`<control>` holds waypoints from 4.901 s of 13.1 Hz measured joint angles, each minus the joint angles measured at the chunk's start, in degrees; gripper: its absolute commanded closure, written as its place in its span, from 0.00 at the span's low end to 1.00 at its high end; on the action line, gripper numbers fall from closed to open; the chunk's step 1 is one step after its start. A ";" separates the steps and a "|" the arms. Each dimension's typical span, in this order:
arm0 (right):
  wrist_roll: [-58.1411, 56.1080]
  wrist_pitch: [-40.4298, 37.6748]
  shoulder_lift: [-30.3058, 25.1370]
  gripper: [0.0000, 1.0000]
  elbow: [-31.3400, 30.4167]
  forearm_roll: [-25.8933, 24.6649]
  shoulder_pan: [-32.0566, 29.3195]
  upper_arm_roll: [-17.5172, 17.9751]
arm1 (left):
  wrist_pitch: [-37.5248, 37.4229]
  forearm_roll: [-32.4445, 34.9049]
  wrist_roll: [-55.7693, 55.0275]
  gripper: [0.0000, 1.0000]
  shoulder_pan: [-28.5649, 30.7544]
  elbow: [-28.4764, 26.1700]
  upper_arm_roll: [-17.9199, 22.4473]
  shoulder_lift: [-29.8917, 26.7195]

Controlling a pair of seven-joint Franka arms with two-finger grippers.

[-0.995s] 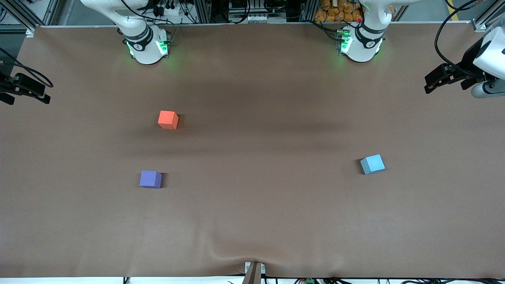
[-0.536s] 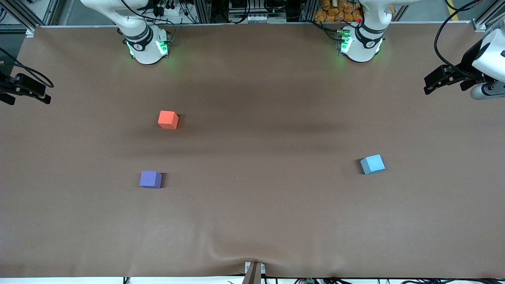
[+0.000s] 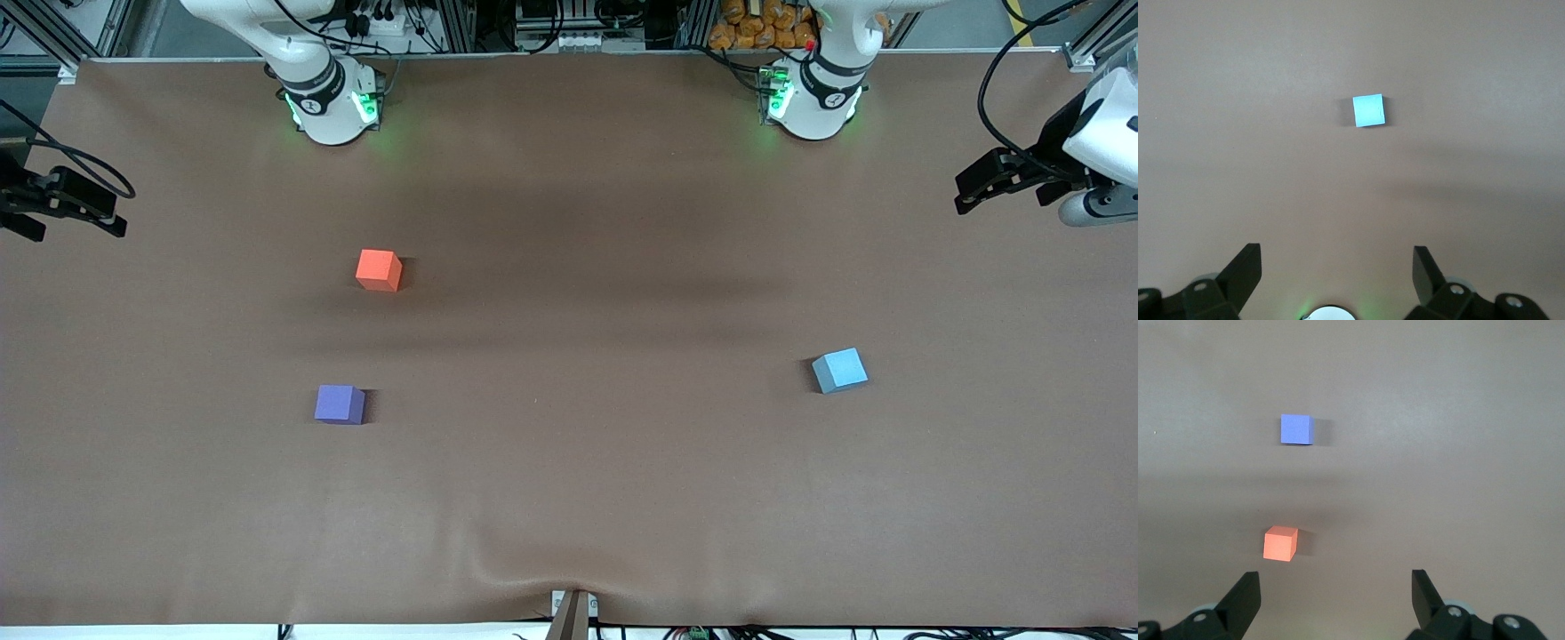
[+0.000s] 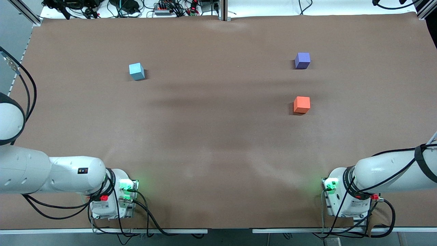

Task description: Place blue block between orange and purple blocks

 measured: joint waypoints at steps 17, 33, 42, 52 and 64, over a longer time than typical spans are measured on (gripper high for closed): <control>0.00 0.84 0.19 0.00 -0.03 0.00 0.38 -0.10 | 13.56 0.00 0.00 0.00 1.28 -8.85 0.21 2.61; 0.17 4.19 1.98 0.00 -0.26 0.13 6.34 0.29 | 51.74 0.00 0.00 0.00 2.61 -23.67 -0.19 22.34; 0.16 4.19 2.70 0.00 -1.16 0.12 6.05 -0.38 | 60.99 0.00 0.00 0.00 2.43 -25.91 -0.42 28.71; 0.16 4.60 2.69 0.00 -1.25 0.12 6.05 -0.38 | 62.92 0.01 0.07 1.00 1.41 -25.98 -0.65 31.57; 0.15 4.96 2.70 0.00 -1.35 0.11 6.25 -0.21 | 50.53 0.00 -10.02 1.00 -21.08 -8.78 -2.23 32.19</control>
